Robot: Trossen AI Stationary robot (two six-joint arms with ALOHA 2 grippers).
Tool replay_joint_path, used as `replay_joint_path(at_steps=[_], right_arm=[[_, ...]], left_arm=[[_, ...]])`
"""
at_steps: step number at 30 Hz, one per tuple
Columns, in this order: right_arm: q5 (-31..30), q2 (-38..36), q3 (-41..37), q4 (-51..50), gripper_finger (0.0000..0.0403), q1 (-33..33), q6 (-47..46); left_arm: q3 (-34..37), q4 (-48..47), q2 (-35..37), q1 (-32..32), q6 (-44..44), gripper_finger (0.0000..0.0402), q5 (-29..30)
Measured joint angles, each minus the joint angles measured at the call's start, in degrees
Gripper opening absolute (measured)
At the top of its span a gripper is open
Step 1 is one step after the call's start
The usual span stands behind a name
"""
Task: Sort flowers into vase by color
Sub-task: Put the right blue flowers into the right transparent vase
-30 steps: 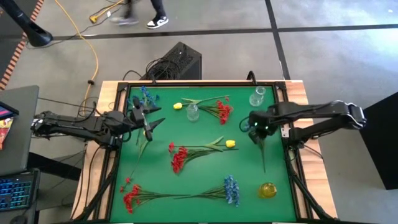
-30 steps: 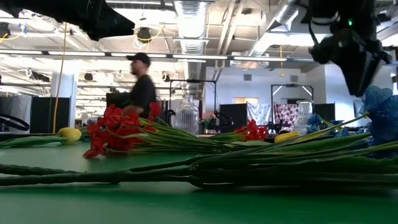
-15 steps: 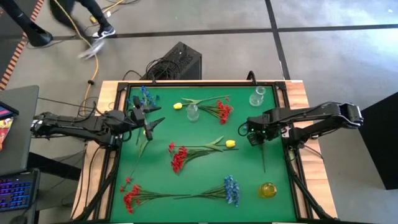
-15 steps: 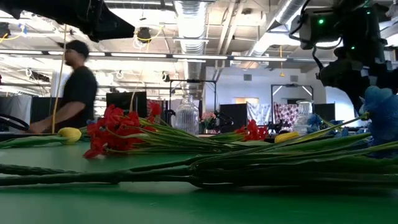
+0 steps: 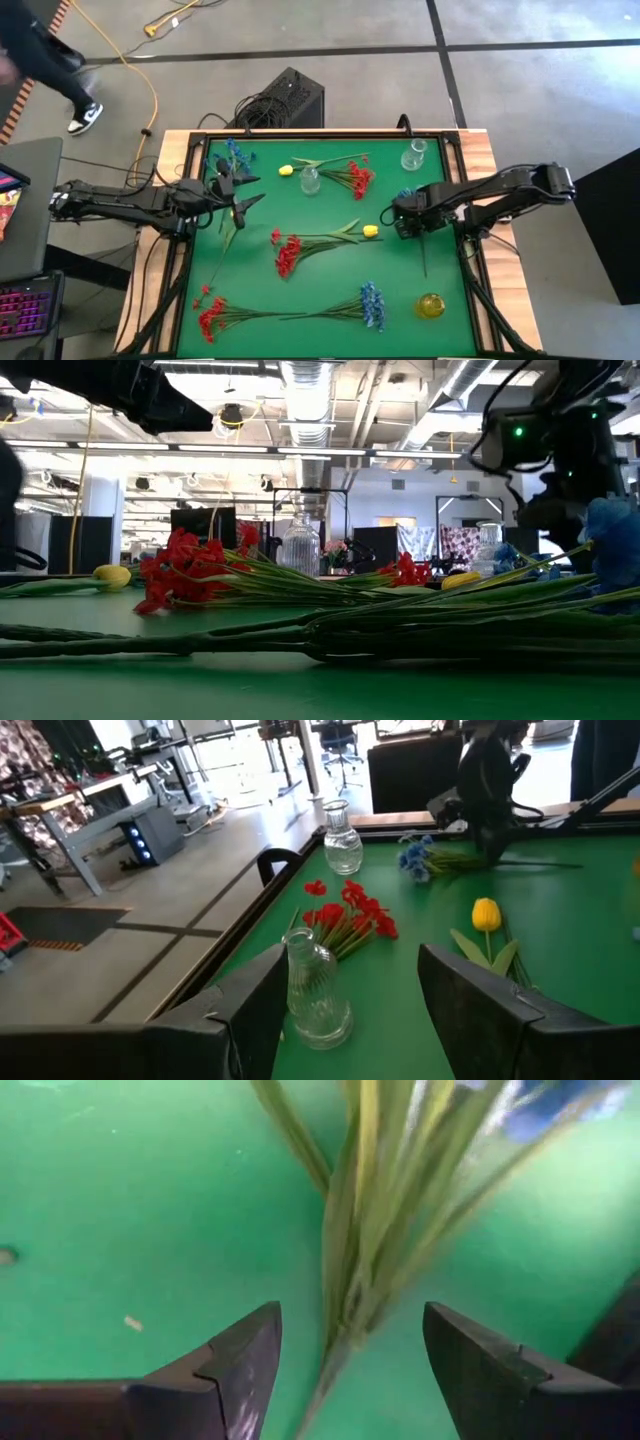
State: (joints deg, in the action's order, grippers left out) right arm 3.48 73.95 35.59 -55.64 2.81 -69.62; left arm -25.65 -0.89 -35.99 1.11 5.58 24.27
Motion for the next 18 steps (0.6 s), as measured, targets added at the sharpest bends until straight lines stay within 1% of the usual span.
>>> replay_joint_path(at_steps=[3,7,10,13,15,18], right_arm=[[1.66,2.28,-1.09,2.26,0.0272,0.00,0.46],[2.01,5.00,-0.94,3.92,0.0271,0.25,2.29],[2.13,5.75,-0.96,4.92,0.0258,0.96,3.68],[2.25,5.69,-0.37,4.61,0.0224,1.99,4.51],[1.95,5.18,0.13,4.06,0.0187,2.78,6.15],[-0.03,4.11,1.58,4.50,0.0120,4.12,8.45]], left_arm=[[0.00,0.09,0.00,-0.01,-0.11,0.0214,0.00],[0.00,0.12,-0.02,0.01,-0.56,0.0214,0.02],[0.00,0.17,-0.02,-0.01,-0.66,0.0214,0.04],[0.00,0.38,0.00,-0.01,-0.68,0.0214,0.08],[0.00,0.37,0.00,-0.01,-1.03,0.0214,0.26],[0.00,0.33,-0.02,-0.01,-1.91,0.0214,0.37]])
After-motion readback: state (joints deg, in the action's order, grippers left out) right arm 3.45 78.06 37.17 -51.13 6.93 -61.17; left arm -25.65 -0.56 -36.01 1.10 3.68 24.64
